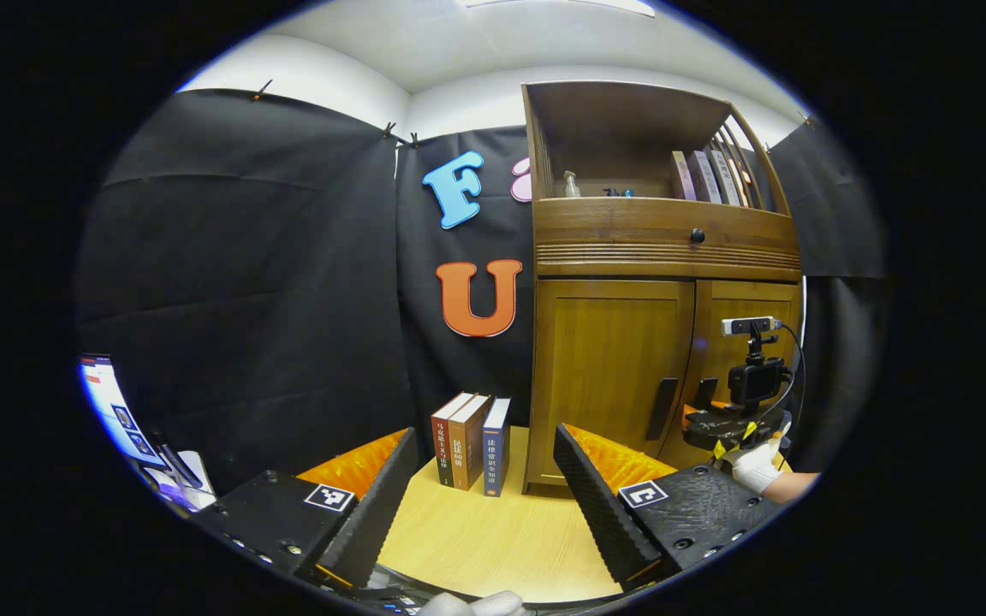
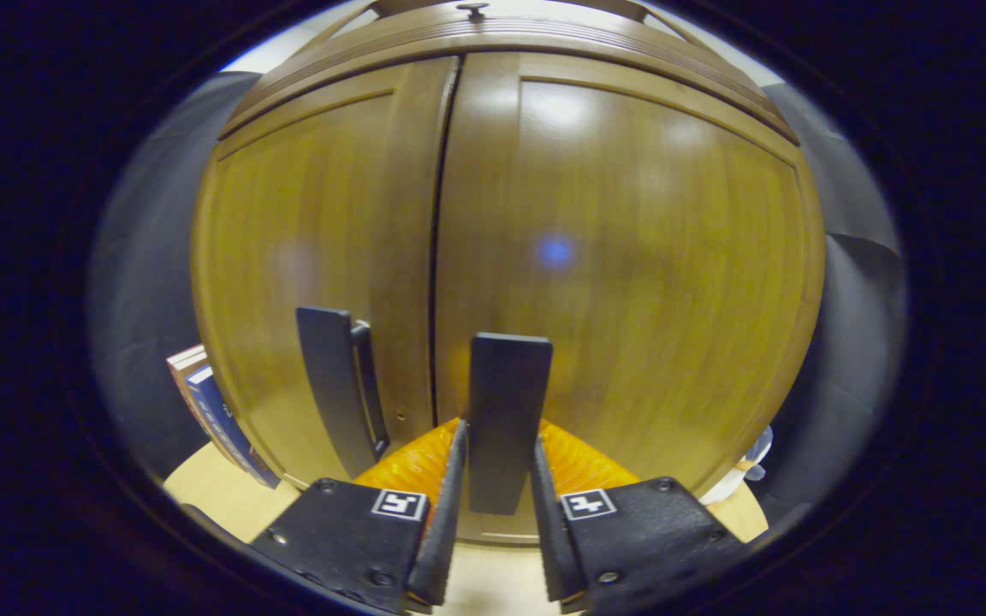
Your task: Open the right door of the double-door shoe cabinet with the right hand, and open the left door with the left hand.
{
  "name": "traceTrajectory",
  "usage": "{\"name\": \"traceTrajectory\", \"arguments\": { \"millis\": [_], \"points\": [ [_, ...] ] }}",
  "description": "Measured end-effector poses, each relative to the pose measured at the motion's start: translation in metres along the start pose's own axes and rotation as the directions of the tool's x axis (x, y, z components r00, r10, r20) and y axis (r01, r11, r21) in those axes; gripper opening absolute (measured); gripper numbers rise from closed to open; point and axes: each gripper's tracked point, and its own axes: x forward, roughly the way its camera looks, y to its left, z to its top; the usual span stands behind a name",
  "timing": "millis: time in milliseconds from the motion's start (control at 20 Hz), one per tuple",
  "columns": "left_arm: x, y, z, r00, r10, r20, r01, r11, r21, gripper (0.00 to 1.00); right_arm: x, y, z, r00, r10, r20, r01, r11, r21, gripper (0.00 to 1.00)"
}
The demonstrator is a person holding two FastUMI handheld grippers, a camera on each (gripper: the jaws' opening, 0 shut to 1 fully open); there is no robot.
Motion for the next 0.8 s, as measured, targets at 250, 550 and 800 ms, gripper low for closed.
{"name": "traceTrajectory", "arguments": {
  "millis": [250,550,800],
  "points": [
    [-0.008,0.002,-0.003,1.000,-0.011,0.009,0.011,1.000,-0.008,0.96,-0.002,0.002,-0.003,0.999,0.040,-0.036,-0.039,0.999,0.033,0.35],
    [-0.022,0.007,-0.007,1.000,-0.012,0.023,0.012,1.000,0.026,1.00,-0.045,-0.003,-0.013,0.995,0.084,-0.052,-0.084,0.996,0.010,0.32],
    [-0.028,0.005,-0.017,1.000,-0.030,0.009,0.030,0.999,0.022,0.96,-0.085,-0.018,-0.025,0.992,0.112,-0.054,-0.113,0.994,0.000,0.32]
  ]
}}
